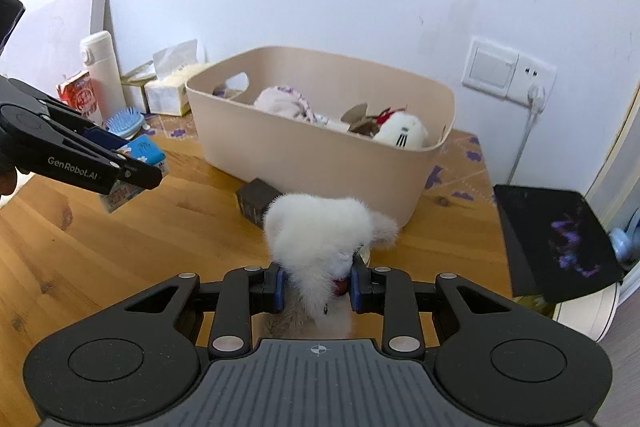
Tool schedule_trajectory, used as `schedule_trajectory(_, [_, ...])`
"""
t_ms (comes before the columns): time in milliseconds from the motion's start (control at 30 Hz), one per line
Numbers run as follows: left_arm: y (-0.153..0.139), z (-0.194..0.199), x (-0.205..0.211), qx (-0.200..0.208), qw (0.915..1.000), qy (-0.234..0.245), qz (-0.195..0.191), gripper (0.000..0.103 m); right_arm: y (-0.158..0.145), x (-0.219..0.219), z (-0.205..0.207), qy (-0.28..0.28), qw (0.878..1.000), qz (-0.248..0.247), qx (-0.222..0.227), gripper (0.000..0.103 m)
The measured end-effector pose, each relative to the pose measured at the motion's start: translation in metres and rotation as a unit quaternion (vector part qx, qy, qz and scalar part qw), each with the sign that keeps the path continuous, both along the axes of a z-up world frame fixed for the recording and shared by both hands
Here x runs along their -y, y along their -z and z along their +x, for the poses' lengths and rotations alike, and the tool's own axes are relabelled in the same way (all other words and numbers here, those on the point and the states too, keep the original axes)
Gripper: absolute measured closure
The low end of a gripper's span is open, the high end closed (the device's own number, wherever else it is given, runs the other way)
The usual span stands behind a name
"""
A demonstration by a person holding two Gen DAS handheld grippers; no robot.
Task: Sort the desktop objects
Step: 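Lift the tissue pack and mouse plush and carry both over the basket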
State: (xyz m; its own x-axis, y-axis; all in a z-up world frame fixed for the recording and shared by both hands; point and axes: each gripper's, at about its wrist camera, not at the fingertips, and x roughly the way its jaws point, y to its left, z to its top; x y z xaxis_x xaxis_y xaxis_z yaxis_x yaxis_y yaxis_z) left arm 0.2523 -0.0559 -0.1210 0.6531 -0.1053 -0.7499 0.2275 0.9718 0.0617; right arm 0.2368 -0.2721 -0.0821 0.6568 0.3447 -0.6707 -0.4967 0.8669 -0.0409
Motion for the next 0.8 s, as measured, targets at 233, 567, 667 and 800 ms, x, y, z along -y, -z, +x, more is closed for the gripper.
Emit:
schedule_trajectory(233, [-0.028,-0.003,0.004,0.024,0.9997,-0.003,0.004,0.057,-0.029,0.009,0.003,-0.003,1.000,-0.006,0.031,0.076])
schedule_trajectory(567, [-0.072,0.010,-0.004,0.059,0.9981,-0.015,0.009,0.057,-0.066,0.009,0.025,-0.005,0.997,0.005,0.074,0.076])
schedule_trajectory(667, [-0.083,0.020,-0.004,0.069,0.9974,-0.016,0.011,0.057,-0.073,0.005,0.034,-0.006,0.996,0.009,0.084,0.076])
schedule_trajectory(800, [-0.091,0.036,0.000,0.078,0.9968,-0.015,0.014,0.057,-0.082,0.001,0.048,-0.006,0.995,0.009,0.095,0.076])
